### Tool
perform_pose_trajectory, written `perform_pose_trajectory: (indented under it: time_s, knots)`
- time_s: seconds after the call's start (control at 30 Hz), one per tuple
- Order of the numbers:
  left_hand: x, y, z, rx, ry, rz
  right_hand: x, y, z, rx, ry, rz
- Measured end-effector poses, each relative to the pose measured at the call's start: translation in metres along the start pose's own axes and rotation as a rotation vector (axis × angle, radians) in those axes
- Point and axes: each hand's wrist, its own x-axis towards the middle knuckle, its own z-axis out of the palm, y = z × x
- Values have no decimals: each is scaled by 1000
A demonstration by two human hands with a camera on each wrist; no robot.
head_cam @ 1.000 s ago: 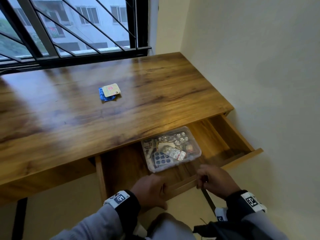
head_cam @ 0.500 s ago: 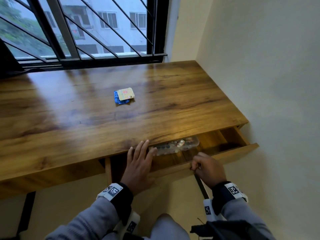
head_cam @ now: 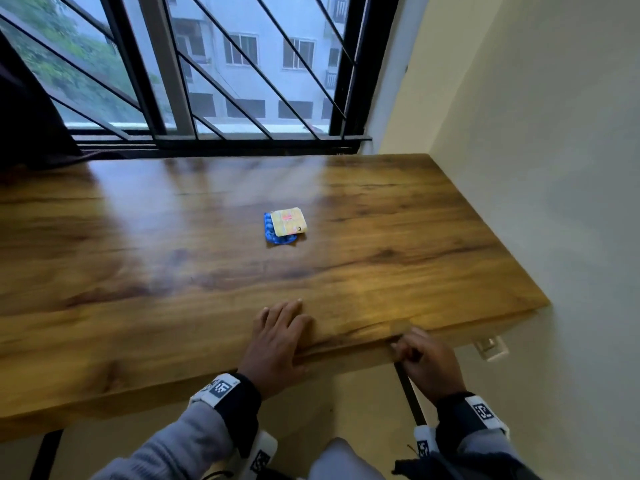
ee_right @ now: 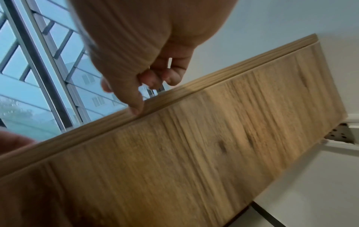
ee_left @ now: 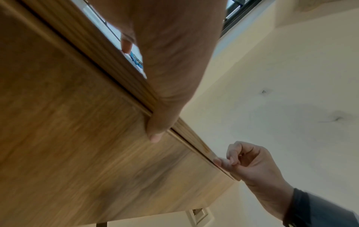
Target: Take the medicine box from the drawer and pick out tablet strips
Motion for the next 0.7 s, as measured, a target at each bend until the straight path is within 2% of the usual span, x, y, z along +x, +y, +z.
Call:
perform_pose_trajectory:
  time_s: [0.07,0.17,0.27,0.37,0.5,0.57,0.7]
  knots:
    - [6,-14,-10,-42,-15,65,17,-16,-2,101,42,-5]
    - [19,-37,-36,-159,-147,140,59,-54,-3,221,80,-23]
    - [37,-67,-65,-287,-167,95,121,-88,13,159,18,-5]
    - [63,-105,-86,-386,-116,-52,191,-107,52,195,-17,171]
    - [108,-134,-93,-595,-21,-377,261,-109,93,374,43,506]
    - [127,-145,-91,-764,-45,-505,281,-110,104,388,22,591]
    - [150,-156,-89,-1032,-146,-646,296,-103,120,408,42,688]
